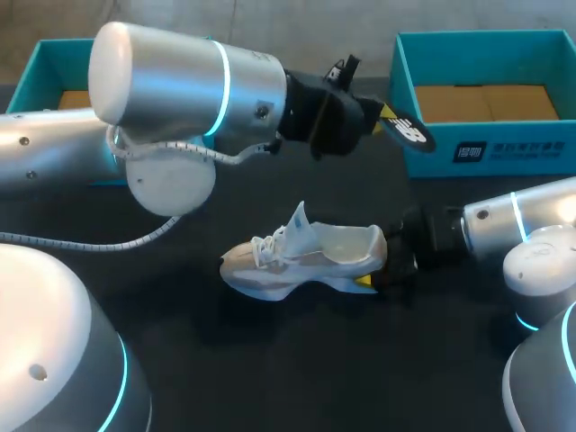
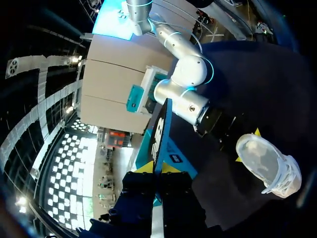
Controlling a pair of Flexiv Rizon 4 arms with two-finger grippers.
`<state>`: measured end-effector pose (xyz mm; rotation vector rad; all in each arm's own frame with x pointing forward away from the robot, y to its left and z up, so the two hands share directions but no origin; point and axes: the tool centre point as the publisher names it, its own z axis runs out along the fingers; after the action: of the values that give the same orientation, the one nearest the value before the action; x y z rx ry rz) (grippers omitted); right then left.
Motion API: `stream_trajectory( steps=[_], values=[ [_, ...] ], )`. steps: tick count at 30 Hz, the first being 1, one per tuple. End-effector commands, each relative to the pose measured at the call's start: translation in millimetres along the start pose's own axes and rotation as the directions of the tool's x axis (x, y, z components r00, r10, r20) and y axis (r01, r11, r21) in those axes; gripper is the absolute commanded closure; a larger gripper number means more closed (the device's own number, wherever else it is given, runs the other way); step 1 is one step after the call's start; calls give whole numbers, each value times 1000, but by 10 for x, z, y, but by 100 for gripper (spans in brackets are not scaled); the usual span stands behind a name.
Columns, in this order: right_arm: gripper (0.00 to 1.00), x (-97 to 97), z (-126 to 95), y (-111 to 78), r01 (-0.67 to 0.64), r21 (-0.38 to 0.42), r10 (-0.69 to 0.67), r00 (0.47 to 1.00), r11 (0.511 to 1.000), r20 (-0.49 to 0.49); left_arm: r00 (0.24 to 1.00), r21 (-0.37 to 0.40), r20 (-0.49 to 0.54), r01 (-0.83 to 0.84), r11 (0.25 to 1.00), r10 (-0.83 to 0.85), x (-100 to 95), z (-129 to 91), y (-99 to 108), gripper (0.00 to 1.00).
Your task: Take the shoe out of the shoebox, open the shoe tongue, remove and reinsert the insole, then place the shoe into the shoebox
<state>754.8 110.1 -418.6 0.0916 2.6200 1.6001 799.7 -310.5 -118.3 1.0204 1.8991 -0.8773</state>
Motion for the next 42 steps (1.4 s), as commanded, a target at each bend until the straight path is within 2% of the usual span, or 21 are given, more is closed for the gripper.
stream_trajectory(
  steps=[1, 22, 26, 33, 37, 42],
  values=[
    [100, 0, 16, 0, -1, 3, 1, 1000, 1000, 1, 1000, 22, -2, -4, 1000, 5, -3, 13, 41, 100],
    [100, 0, 16, 0, -1, 3, 1, 1000, 1000, 1, 1000, 22, -2, -4, 1000, 5, -3, 13, 41, 100],
    [100, 0, 16, 0, -1, 3, 1, 1000, 1000, 1, 999, 77, -20, 44, 996, -43, -172, 180, 79, 100],
    [100, 0, 16, 0, -1, 3, 1, 1000, 1000, 1, 996, 185, -47, 86, 979, -78, -401, 304, 150, 100],
    [100, 0, 16, 0, -1, 3, 1, 1000, 1000, 1, 990, 246, -76, 136, 960, -121, -469, 306, 199, 100],
    [100, 0, 16, 0, -1, 3, 1, 1000, 1000, 1, 970, 342, -91, 244, 908, -227, -581, 198, 173, 100]
  ],
)
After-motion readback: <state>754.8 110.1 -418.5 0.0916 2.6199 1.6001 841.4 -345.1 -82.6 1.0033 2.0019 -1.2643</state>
